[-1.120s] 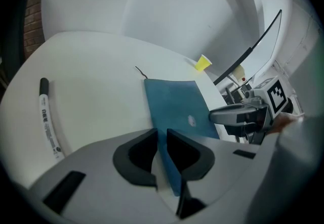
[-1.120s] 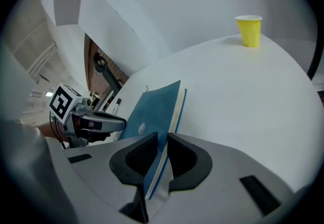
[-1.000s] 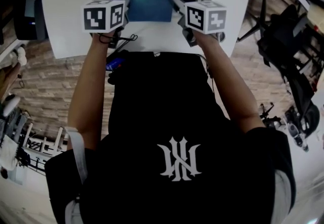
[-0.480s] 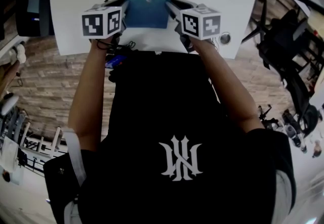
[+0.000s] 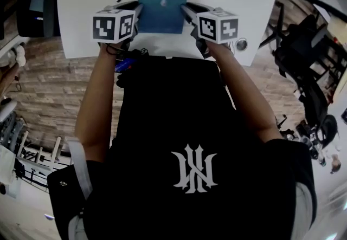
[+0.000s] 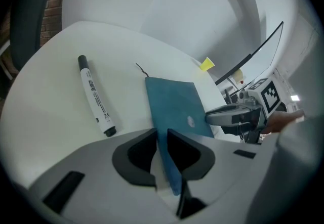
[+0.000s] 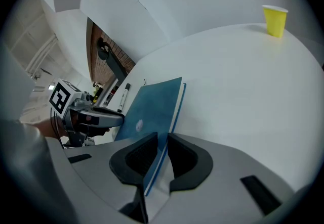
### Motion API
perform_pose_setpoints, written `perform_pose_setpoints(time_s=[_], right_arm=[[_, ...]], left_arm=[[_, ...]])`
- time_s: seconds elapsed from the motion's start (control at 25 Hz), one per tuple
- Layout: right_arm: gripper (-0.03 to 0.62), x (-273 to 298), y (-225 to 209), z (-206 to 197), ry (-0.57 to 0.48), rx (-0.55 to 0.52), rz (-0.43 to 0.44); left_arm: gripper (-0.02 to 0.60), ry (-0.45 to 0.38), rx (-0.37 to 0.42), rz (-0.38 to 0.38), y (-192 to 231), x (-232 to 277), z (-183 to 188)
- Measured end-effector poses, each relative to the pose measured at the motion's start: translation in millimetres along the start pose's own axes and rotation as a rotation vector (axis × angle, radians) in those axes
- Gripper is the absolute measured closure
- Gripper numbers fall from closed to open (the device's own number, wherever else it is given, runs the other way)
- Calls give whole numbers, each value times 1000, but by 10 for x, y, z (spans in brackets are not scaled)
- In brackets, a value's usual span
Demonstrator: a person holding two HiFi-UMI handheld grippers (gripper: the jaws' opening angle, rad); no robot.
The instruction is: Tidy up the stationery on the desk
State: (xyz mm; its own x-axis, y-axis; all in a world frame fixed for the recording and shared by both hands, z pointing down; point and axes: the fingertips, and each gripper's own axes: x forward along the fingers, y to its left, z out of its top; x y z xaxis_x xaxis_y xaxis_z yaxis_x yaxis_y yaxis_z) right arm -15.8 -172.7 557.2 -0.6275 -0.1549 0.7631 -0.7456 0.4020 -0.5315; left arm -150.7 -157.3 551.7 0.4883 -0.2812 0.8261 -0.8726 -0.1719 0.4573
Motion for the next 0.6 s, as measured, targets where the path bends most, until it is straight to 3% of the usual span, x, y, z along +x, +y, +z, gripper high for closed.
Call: perform_pose_setpoints(time_s=[0.28, 0.44, 0.6], right_arm=[[508, -258, -84, 529, -161, -64, -87], [508, -286, 309, 875, -217, -258, -17], [508, 58, 926, 1149, -216, -409, 95]], left_arm=[[492, -51, -8, -20, 118, -142, 85], [492, -109, -20, 7, 230, -327, 165], [492, -163, -57, 31, 531, -505, 214]])
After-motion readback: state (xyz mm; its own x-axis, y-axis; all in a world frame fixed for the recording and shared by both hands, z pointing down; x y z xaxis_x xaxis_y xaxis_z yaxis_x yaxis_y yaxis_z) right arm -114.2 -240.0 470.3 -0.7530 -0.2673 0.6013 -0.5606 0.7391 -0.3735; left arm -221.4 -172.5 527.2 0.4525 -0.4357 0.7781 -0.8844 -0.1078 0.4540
